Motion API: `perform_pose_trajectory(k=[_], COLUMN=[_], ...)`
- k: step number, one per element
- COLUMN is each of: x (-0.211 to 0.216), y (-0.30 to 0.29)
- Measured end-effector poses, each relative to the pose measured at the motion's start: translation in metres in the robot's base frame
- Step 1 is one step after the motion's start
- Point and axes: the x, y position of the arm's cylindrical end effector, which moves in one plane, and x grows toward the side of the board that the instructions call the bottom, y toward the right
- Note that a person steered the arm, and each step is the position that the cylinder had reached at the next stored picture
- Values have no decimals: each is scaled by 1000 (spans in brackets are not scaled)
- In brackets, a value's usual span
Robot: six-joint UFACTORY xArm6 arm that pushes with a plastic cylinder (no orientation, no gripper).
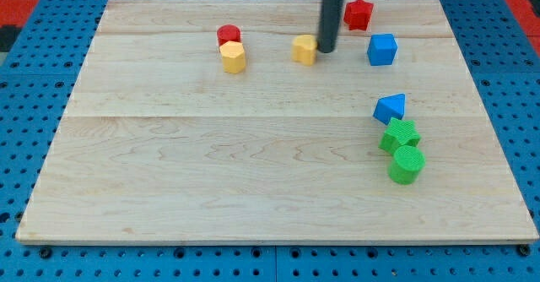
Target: Move the red star into the red circle
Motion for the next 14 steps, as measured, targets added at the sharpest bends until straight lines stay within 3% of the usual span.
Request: perform_pose_trajectory(k=[1, 2, 3, 4, 5, 6, 7, 8, 9, 10, 11, 12, 13, 14], x=[-2, -18, -28, -57, -99, -75, -44, -49, -27, -26, -19, -16, -2, -2], y=[-66, -20, 96, 173, 137, 54, 16, 83, 71, -16, -59, -7, -15, -76])
